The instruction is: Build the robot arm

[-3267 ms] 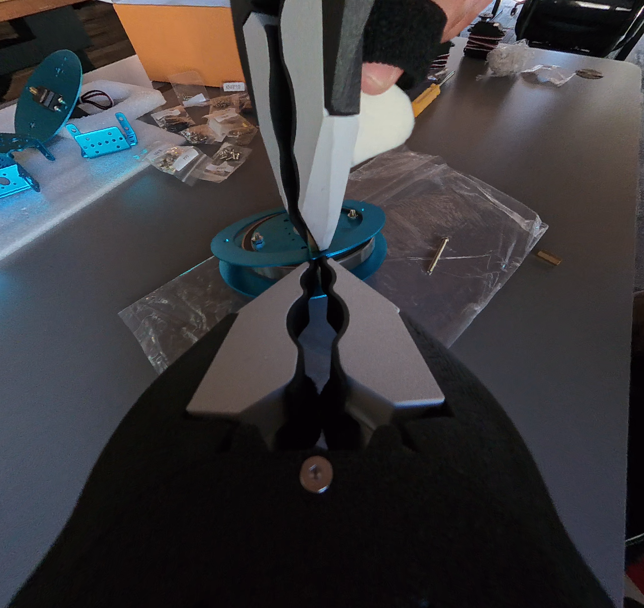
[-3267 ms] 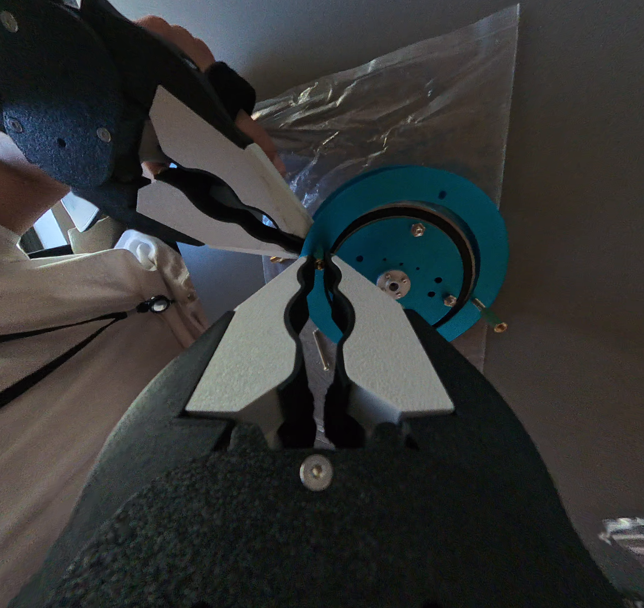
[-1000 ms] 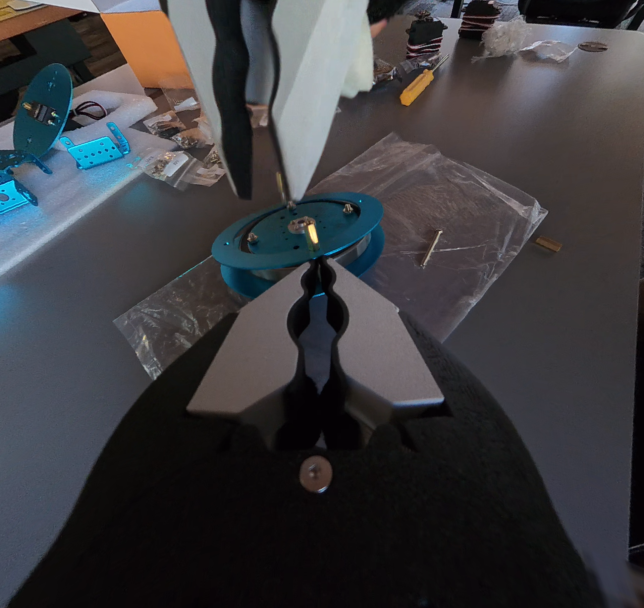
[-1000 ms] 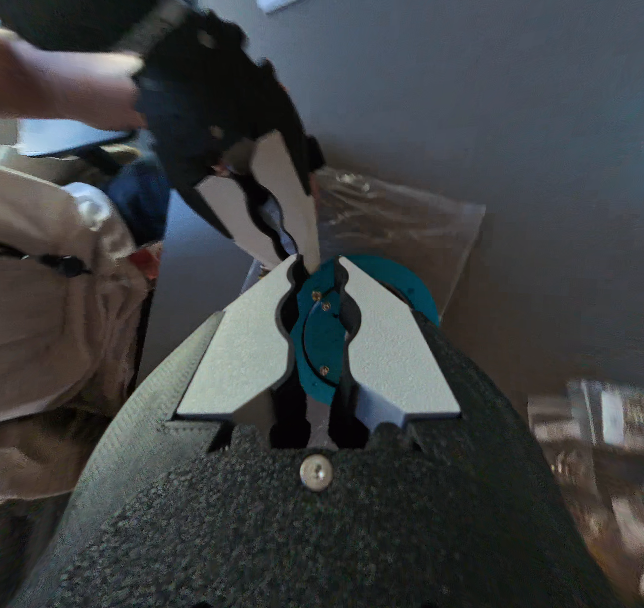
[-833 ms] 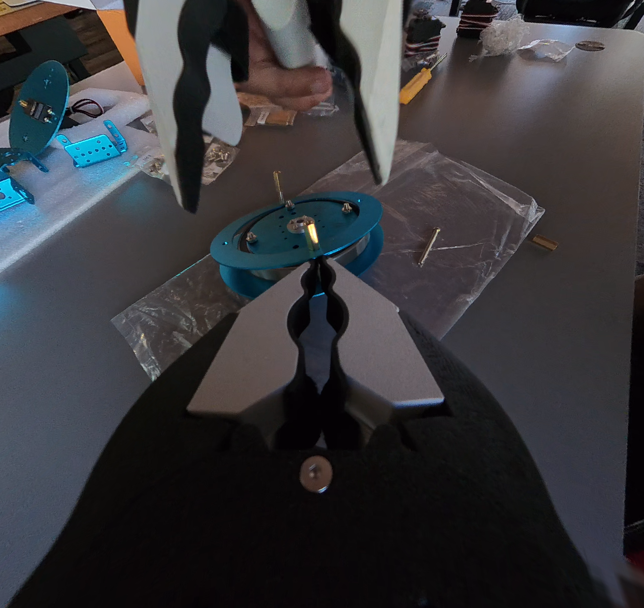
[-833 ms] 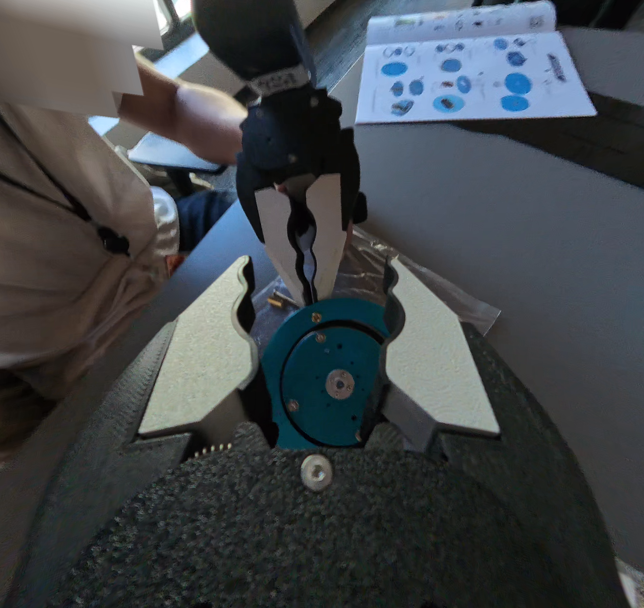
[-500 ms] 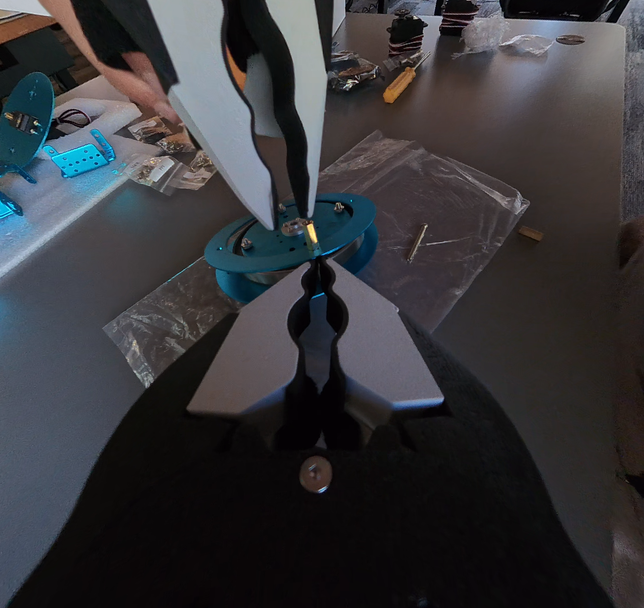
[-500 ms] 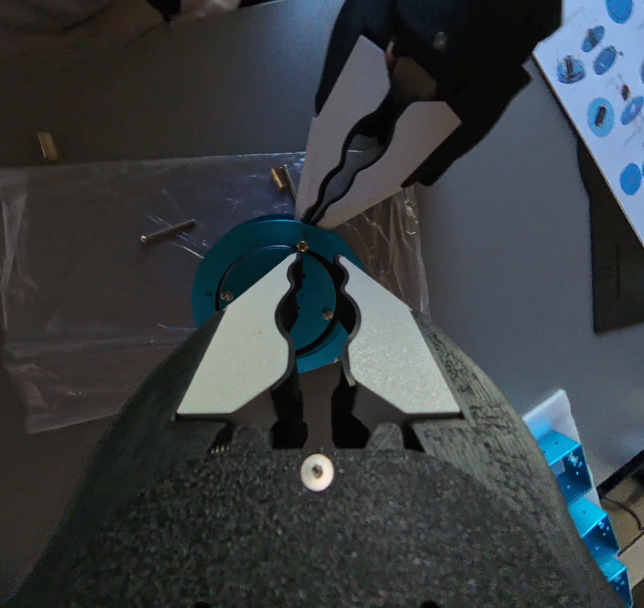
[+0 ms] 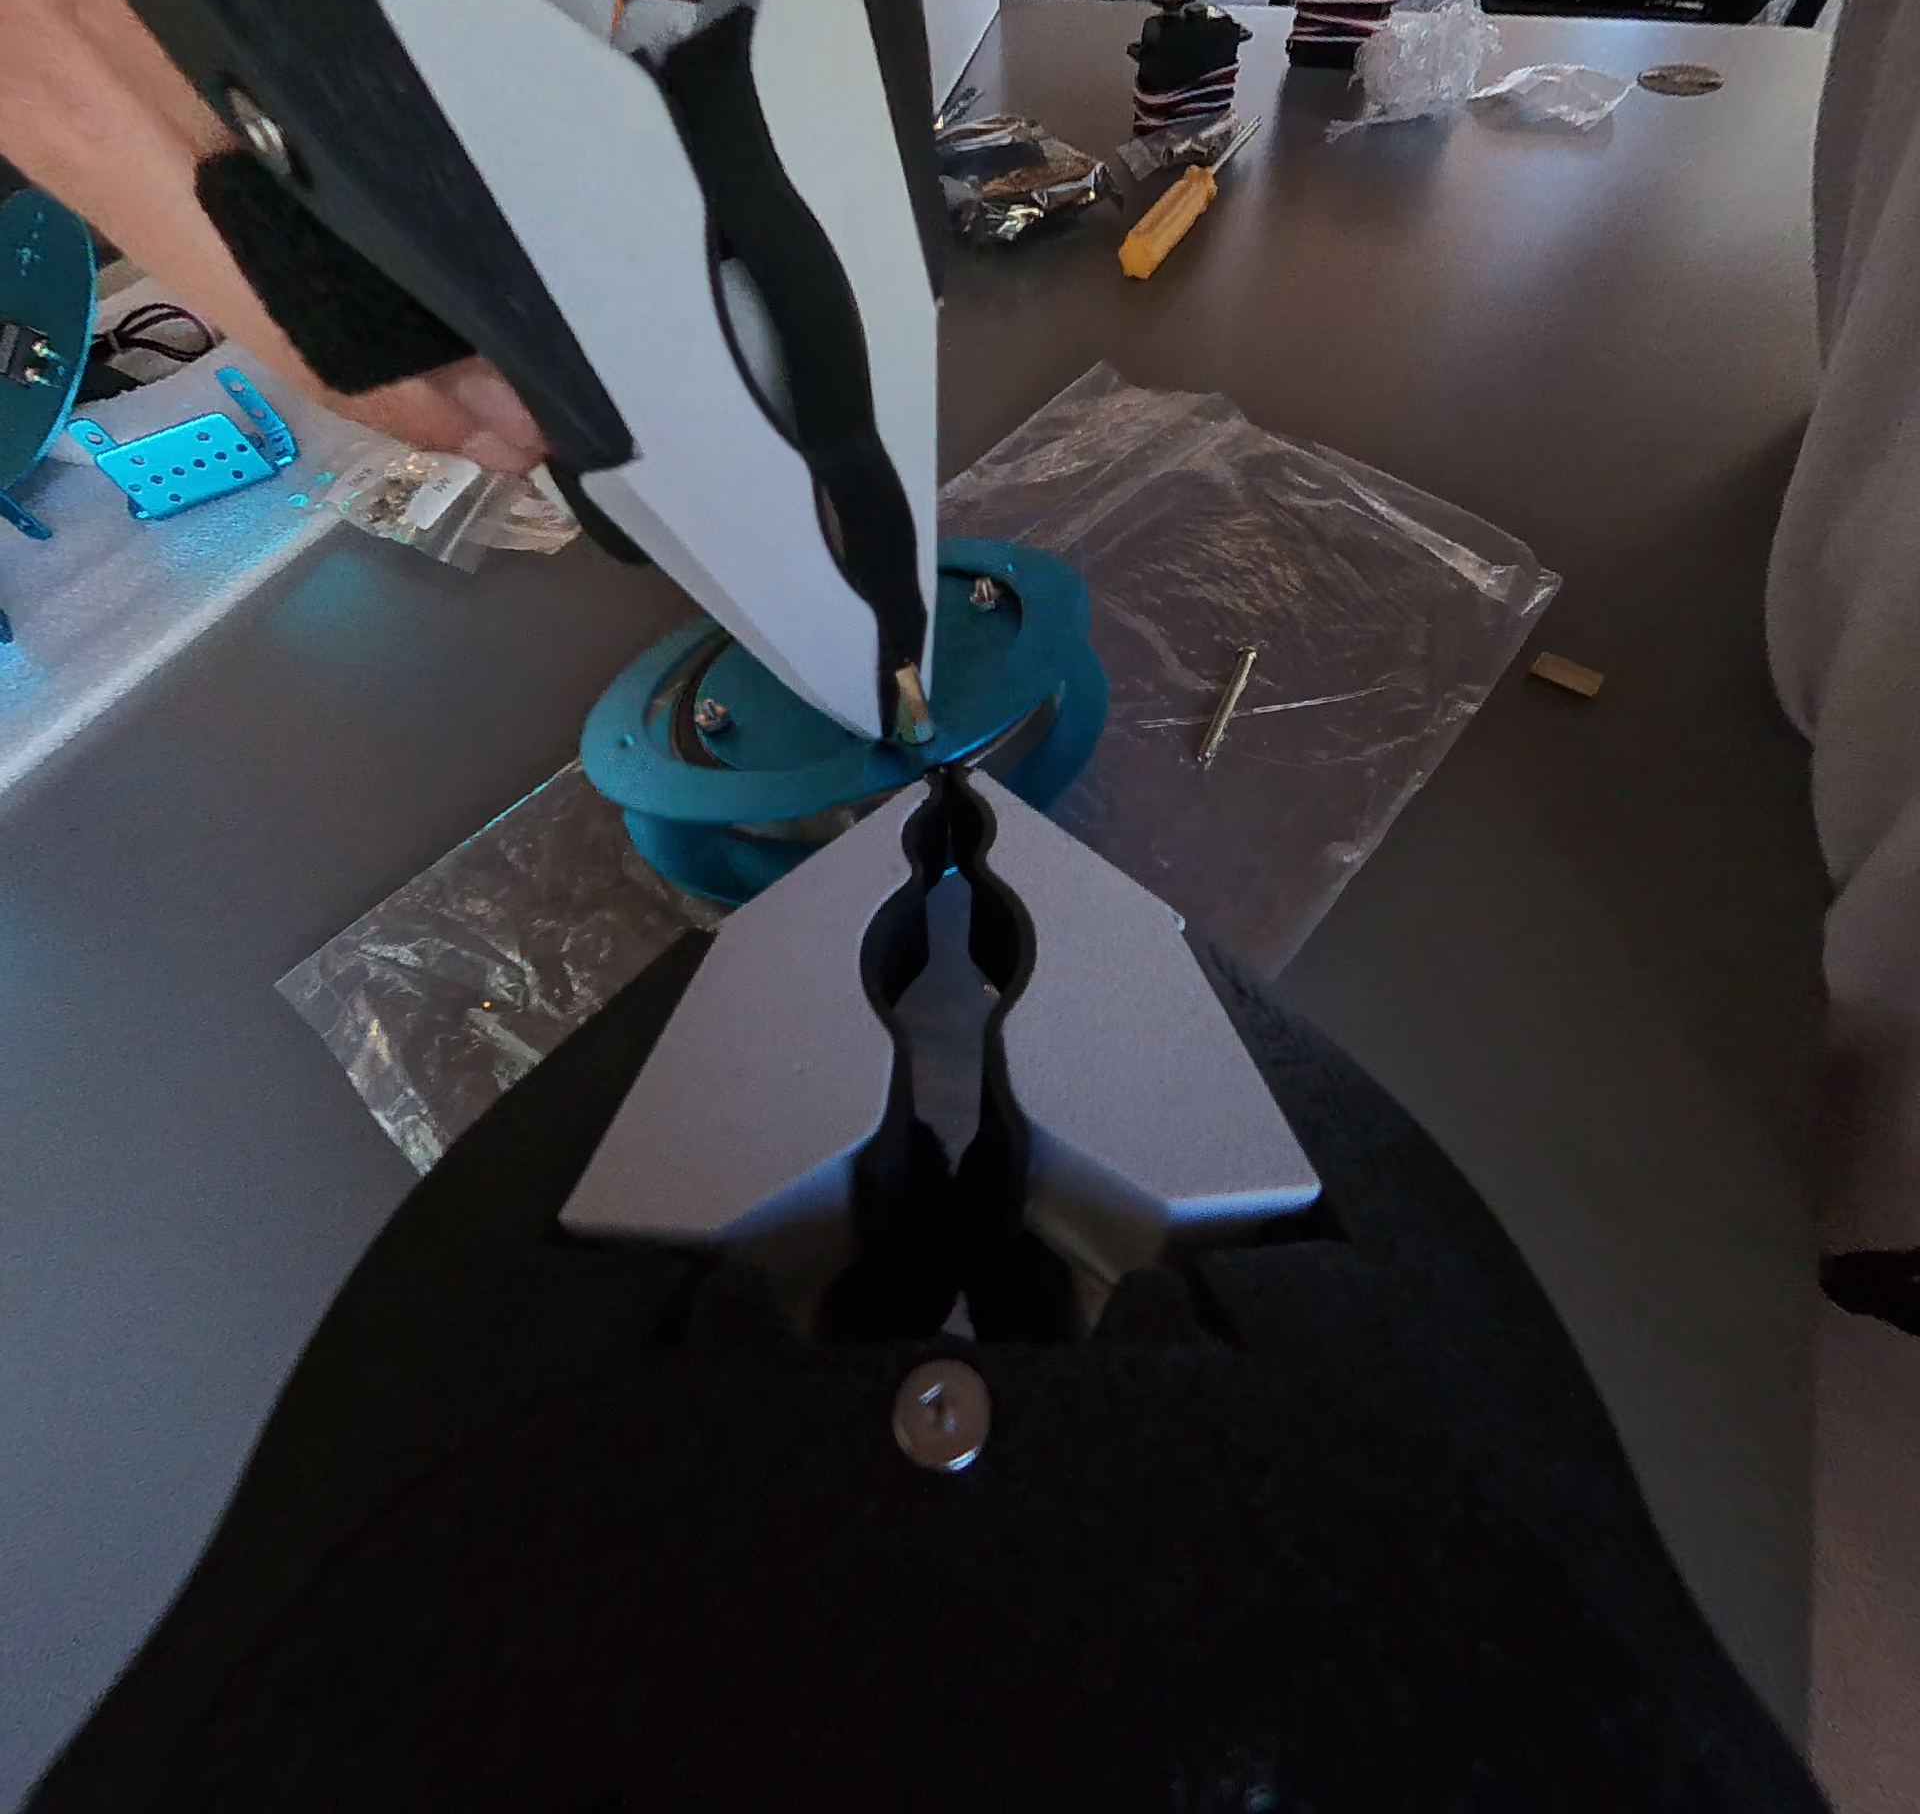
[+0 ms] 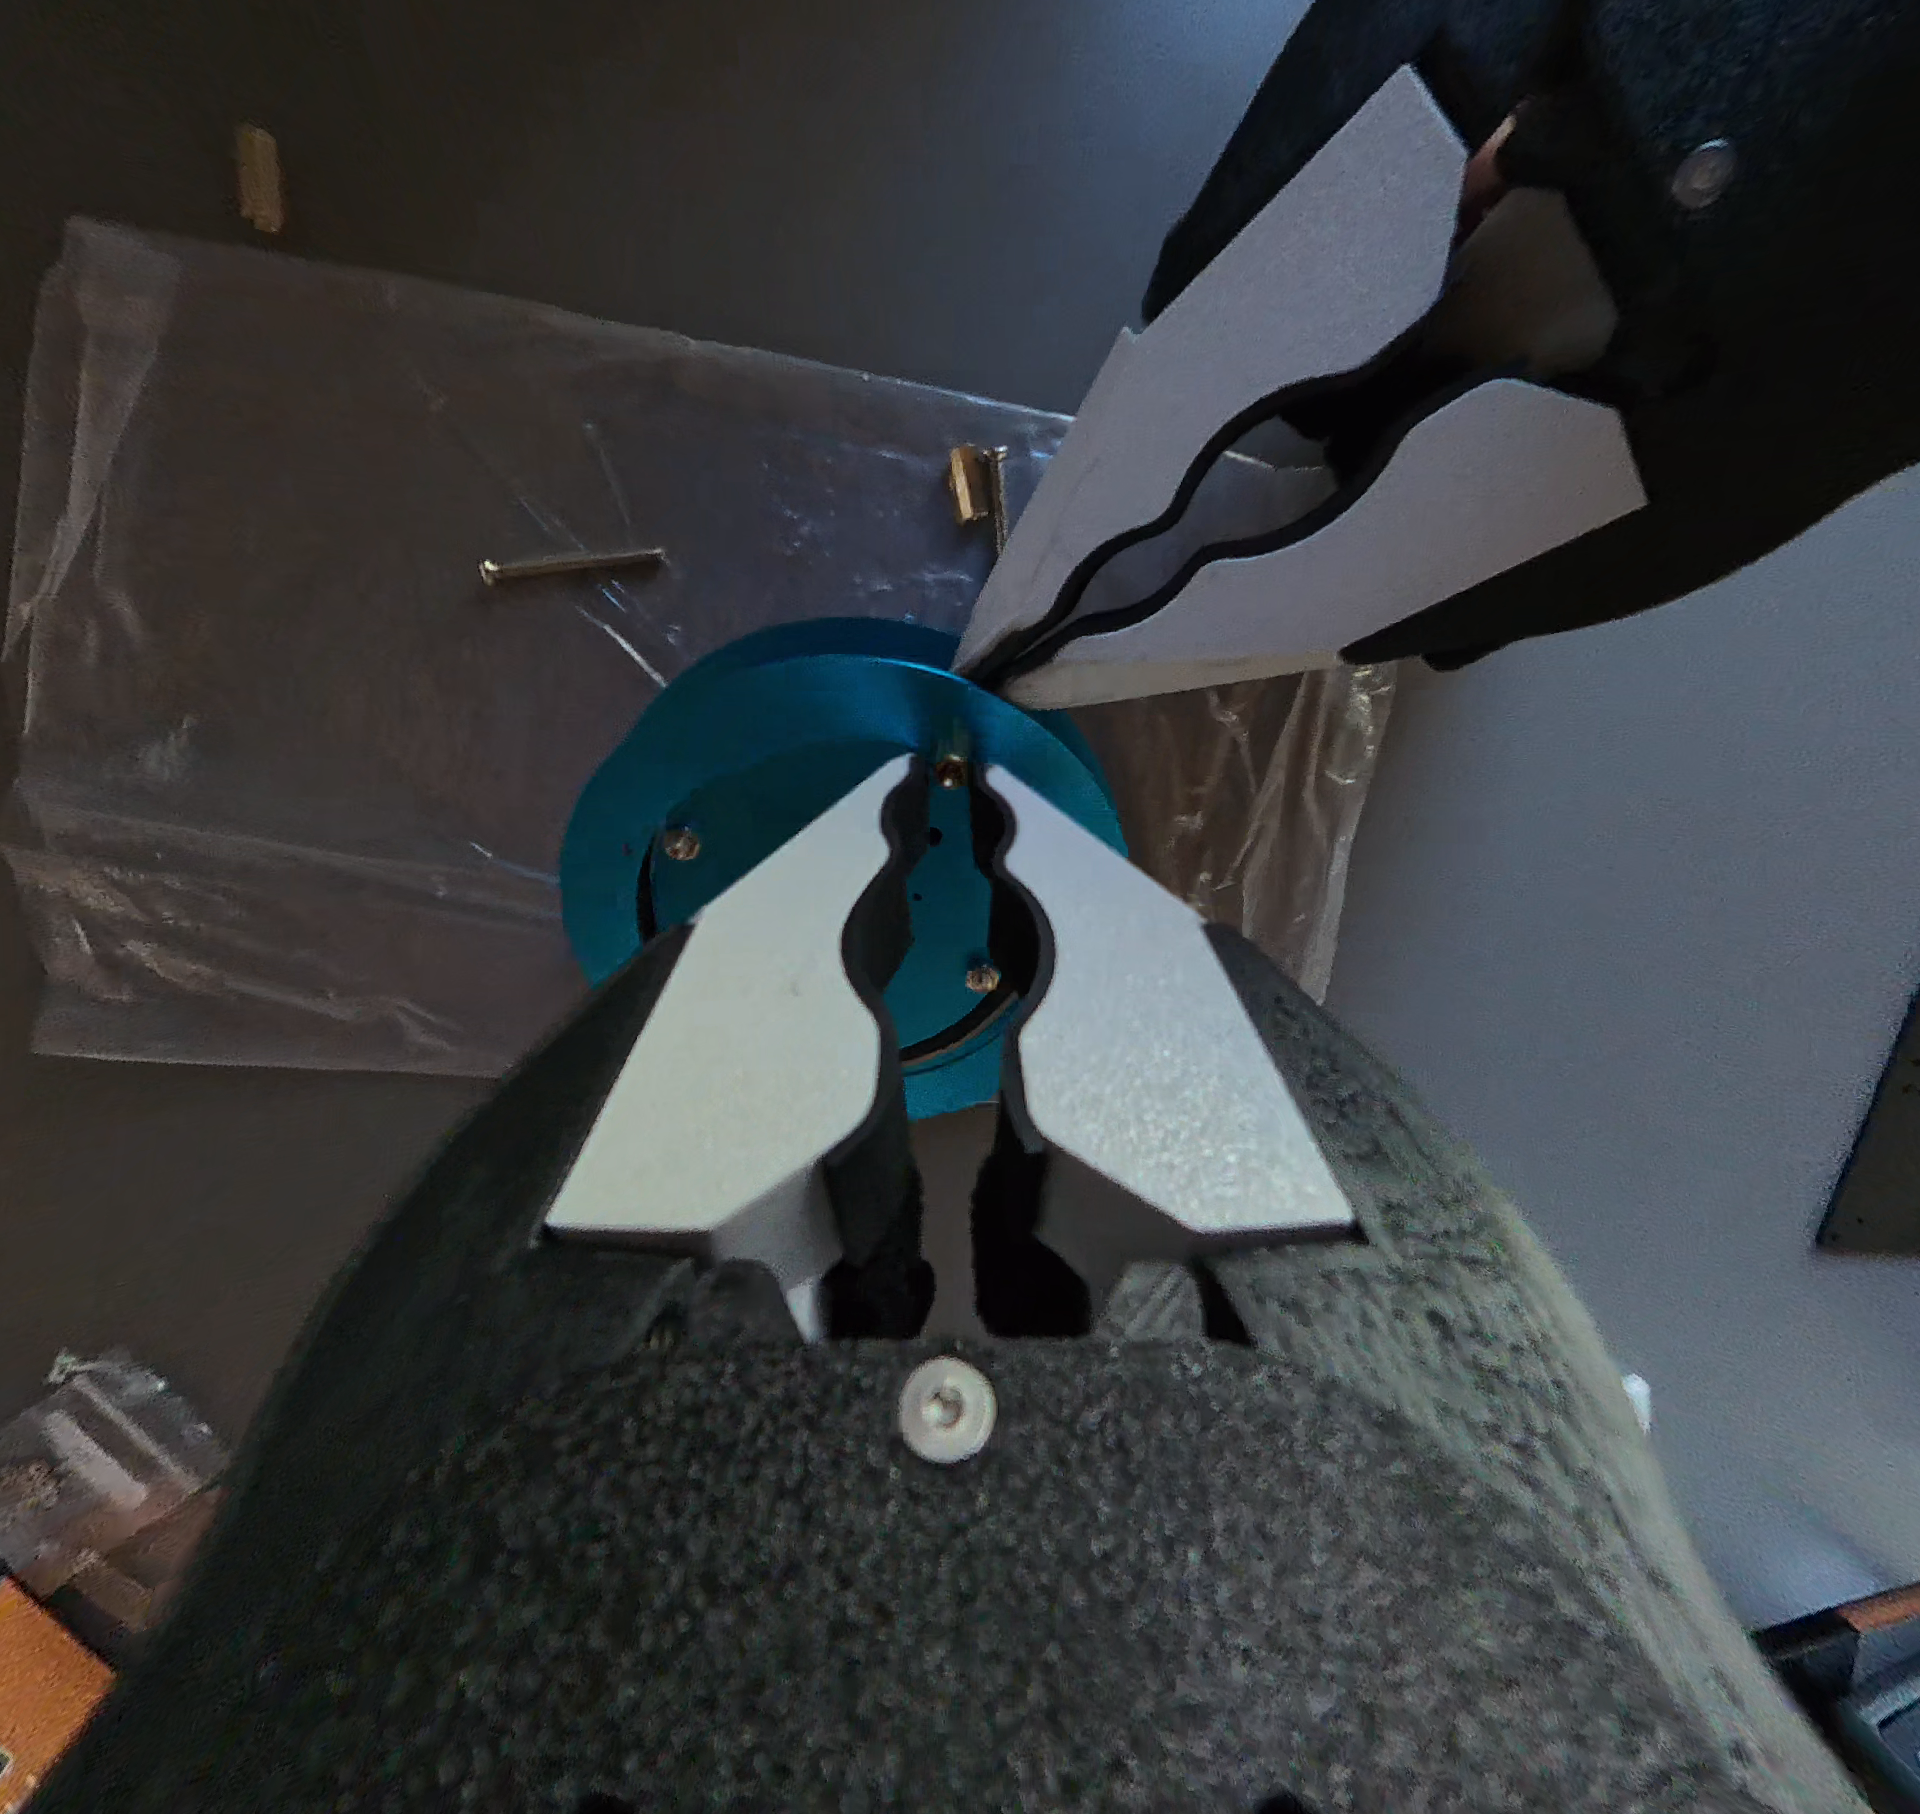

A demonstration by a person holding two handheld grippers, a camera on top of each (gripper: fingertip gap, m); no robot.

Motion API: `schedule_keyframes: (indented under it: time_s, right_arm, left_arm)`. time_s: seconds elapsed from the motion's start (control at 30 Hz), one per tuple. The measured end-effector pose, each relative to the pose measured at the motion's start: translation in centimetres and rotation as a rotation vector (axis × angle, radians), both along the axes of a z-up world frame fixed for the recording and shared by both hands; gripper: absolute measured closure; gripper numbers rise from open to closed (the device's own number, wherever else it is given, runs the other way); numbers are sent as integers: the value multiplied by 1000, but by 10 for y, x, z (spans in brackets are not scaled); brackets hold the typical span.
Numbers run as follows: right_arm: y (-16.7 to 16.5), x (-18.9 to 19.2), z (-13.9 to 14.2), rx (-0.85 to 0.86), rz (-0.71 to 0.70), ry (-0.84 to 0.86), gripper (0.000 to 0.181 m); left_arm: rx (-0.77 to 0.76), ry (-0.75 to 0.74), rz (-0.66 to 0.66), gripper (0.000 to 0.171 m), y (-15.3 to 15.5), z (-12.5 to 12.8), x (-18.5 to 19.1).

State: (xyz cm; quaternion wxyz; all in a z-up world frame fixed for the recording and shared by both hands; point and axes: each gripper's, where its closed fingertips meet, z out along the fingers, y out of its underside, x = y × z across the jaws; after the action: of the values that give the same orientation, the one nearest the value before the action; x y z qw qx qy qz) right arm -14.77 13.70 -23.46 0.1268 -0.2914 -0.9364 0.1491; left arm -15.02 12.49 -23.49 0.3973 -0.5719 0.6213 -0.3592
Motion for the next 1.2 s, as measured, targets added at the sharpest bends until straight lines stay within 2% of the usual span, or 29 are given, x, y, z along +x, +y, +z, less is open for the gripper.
schedule_keyframes:
  time_s: [0.2,0.37,0.63,0.77,0.93,1.0,1.1,1.2]
  right_arm:
    - [0,0,4,1,-93,-31,177]
    - [-2,-2,4,6,-112,44,173]
    - [-3,1,-3,32,-137,17,178]
    - [0,5,0,65,-141,70,172]
    - [-1,11,-3,23,-174,-22,165]
    - [-2,13,-8,19,-173,-66,166]
    - [-1,10,-9,41,-157,-54,176]
    - [3,10,-9,43,-187,-77,176]
  left_arm:
    - [-26,-4,26,171,5,1,0]
    - [-36,1,42,171,8,0,2]
    - [38,41,63,171,8,-7,8]
    - [23,33,61,171,8,-5,7]
    - [27,62,50,171,6,-10,8]
    - [28,70,51,171,6,-11,8]
    - [30,76,51,171,6,-12,8]
    - [18,74,72,171,10,-12,8]
